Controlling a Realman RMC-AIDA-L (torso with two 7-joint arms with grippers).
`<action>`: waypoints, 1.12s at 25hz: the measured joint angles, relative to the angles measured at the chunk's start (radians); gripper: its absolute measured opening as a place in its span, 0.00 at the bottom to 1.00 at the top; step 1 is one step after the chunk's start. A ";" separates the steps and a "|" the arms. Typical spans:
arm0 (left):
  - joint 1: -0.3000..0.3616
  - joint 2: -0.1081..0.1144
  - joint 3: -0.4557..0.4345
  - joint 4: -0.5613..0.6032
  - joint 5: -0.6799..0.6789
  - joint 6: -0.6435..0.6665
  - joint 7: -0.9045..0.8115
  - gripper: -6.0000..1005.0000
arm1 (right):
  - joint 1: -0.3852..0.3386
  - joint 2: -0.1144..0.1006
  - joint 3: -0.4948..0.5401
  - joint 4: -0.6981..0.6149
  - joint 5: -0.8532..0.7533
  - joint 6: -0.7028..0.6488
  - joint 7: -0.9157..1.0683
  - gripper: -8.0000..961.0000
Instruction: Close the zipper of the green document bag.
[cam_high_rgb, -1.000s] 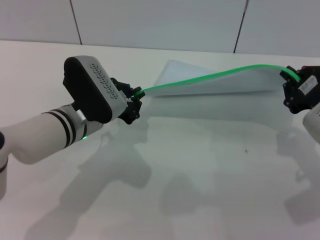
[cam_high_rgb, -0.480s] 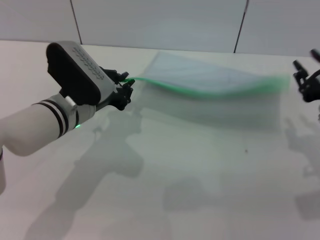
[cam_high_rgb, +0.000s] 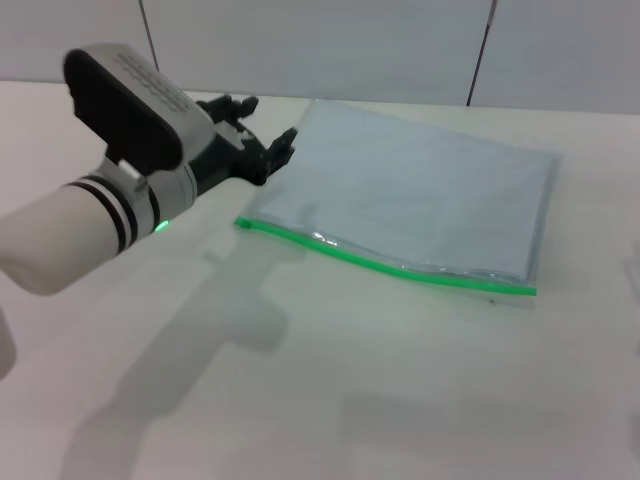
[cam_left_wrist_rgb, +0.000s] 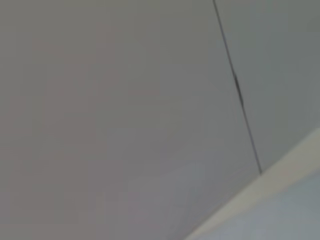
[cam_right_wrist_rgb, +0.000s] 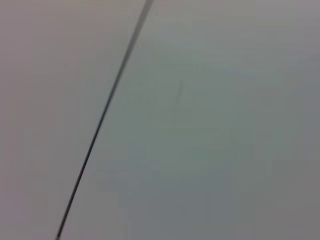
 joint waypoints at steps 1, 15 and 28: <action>0.006 0.000 -0.013 -0.003 -0.033 -0.034 0.022 0.42 | 0.034 -0.001 -0.006 0.057 0.005 0.012 0.097 0.65; -0.023 -0.004 -0.039 0.370 -0.825 -0.614 0.593 0.64 | 0.260 0.007 -0.111 0.480 0.007 0.173 0.535 0.87; -0.062 -0.007 -0.034 0.451 -0.916 -0.643 0.640 0.64 | 0.400 0.008 -0.236 0.601 0.349 0.178 0.544 0.87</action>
